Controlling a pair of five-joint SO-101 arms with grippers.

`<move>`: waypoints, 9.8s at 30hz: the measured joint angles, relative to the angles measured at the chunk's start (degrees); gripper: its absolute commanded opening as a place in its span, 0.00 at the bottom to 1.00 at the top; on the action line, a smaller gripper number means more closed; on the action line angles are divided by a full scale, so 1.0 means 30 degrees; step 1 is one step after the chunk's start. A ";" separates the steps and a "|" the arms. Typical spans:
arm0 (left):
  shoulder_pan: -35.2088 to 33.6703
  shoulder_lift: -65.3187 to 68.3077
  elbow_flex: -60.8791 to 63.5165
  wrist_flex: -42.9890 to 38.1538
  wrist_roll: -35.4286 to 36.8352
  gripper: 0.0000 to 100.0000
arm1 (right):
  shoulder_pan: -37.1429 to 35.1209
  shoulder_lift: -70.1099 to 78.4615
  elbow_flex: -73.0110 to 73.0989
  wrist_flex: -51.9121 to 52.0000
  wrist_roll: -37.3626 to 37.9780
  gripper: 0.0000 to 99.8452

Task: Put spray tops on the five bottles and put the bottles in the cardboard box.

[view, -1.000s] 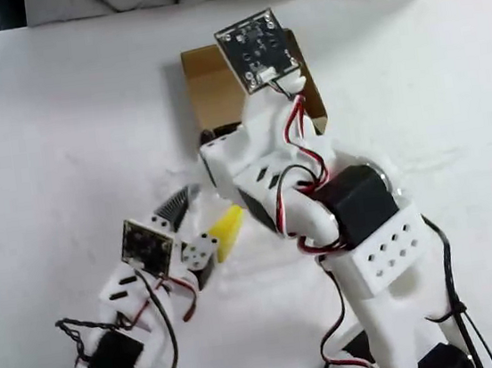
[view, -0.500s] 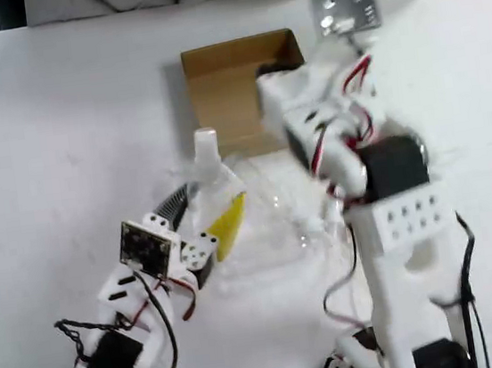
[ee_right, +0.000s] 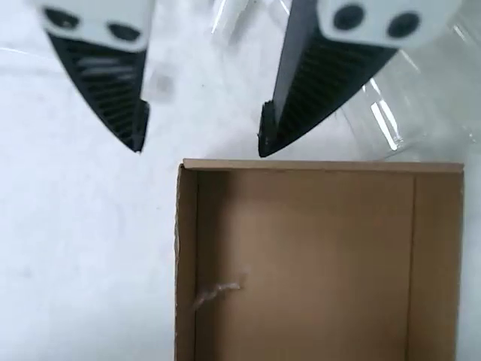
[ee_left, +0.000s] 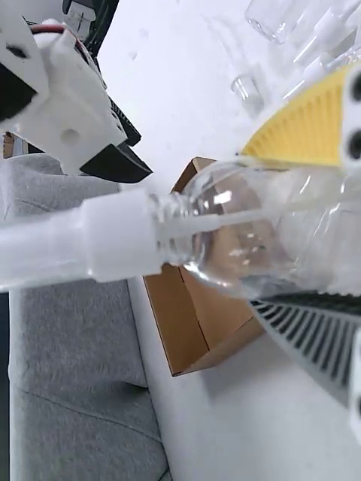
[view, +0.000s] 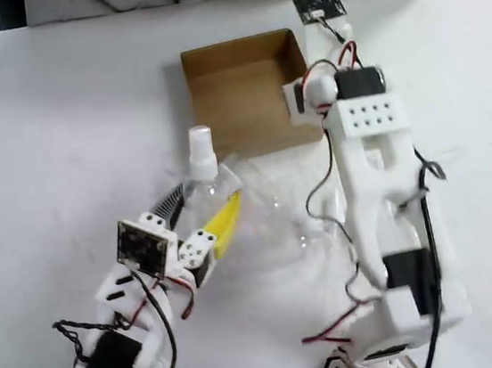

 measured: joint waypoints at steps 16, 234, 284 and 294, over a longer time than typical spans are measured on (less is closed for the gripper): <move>0.0000 0.0000 0.0147 0.0000 0.0000 0.02 | 0.0938 1.3656 -1.1751 0.0293 0.1172 0.22; 0.3722 0.9026 -0.8850 0.1026 0.2960 0.02 | -0.7385 -3.6278 2.7077 -0.3165 0.4835 0.02; -0.3839 4.1963 -2.4498 -1.4564 0.0440 0.02 | 0.1465 -3.6220 3.2938 -0.2462 0.5949 0.02; -0.3810 4.4864 -2.6696 -1.4564 0.0440 0.02 | 0.1465 -3.6220 3.2938 -0.2462 0.5949 0.02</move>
